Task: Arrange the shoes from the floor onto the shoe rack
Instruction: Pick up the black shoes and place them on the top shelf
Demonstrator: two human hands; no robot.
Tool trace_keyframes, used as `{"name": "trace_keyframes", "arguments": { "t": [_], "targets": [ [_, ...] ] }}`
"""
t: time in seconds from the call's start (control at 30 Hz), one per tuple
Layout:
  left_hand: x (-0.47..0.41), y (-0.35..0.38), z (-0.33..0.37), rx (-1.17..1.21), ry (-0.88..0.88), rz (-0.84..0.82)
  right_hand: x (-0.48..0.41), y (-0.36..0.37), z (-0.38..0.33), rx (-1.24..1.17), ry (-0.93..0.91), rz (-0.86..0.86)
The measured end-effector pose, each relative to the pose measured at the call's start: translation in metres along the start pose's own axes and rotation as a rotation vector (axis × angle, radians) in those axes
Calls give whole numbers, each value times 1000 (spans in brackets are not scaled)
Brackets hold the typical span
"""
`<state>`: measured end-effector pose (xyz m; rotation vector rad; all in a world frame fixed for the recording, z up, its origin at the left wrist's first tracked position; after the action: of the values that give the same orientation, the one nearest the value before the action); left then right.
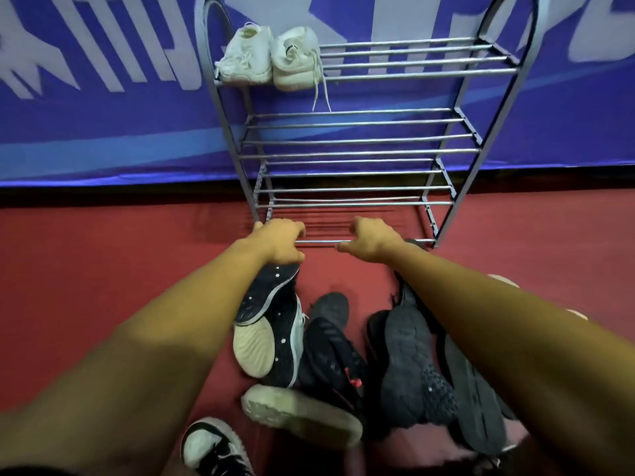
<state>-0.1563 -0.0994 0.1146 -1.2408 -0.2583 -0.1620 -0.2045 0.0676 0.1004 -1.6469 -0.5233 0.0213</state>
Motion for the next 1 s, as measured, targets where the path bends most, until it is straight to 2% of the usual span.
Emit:
{"name": "trace_keyframes", "arguments": {
  "t": [0.13,0.27,0.53,0.7,0.87,1.0],
  "targets": [
    [13,21,-3,-77,-12,-67,18,28,-4,-2,-28,-19],
    [21,45,-14,-51,-24,-114,30,75,-6,37,-34,-123],
    [18,167,-29,318,-109,-194,30,136,-12,189,-89,-297],
    [11,204,-49,292,-151,-237,22,183,-6,258,-83,-422],
    [4,218,-60,436,-176,-254,13,216,-8,230,-92,-497],
    [5,238,-58,448,-156,-327,15,237,-10,208,-107,-551]
  ]
}}
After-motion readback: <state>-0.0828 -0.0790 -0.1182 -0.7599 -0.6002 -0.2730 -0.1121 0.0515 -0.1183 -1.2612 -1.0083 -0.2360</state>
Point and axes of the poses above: each hand's wrist, its own x-axis away from the middle knuckle, its own y-axis out of the palm, z = x × y, the point moved 8 cm from there along -x, towards the middle knuckle, and after that the axes turned 15 degrees about x, right-handed, at the moved point
